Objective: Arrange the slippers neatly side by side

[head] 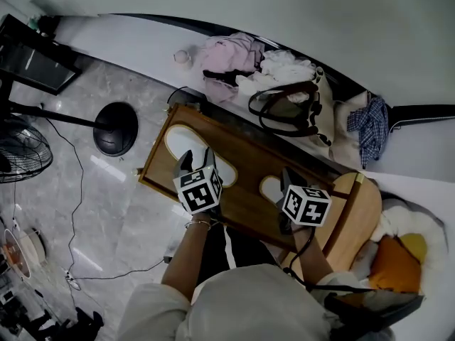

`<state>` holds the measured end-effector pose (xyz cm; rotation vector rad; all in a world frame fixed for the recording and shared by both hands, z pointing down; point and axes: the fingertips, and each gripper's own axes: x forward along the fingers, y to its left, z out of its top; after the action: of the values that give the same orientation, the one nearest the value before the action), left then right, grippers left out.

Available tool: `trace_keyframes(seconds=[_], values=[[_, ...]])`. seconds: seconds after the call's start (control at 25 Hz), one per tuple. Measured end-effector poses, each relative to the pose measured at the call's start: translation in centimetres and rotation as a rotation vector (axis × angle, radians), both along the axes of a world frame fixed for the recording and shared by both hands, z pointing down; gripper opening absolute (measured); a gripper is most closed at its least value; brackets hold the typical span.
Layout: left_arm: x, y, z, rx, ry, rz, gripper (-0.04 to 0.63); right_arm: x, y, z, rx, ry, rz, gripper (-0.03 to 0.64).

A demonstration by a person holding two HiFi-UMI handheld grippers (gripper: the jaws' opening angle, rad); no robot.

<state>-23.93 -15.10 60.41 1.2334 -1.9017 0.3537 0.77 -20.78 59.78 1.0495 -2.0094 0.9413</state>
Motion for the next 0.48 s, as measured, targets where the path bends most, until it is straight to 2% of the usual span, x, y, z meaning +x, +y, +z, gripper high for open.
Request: trace_keyframes(seconds=[0.24, 0.48], values=[[-0.3, -0.8, 0.6, -0.034, -0.046, -0.025, 0.232, 0.8, 0.2, 0.6, -0.022, -0.003, 0.002, 0.034], [-0.8, -1.2, 1.6, -0.065, -0.061, -0.065, 0.232, 1.4, 0.1, 1.4, -0.039, -0.002, 0.0, 0.034]])
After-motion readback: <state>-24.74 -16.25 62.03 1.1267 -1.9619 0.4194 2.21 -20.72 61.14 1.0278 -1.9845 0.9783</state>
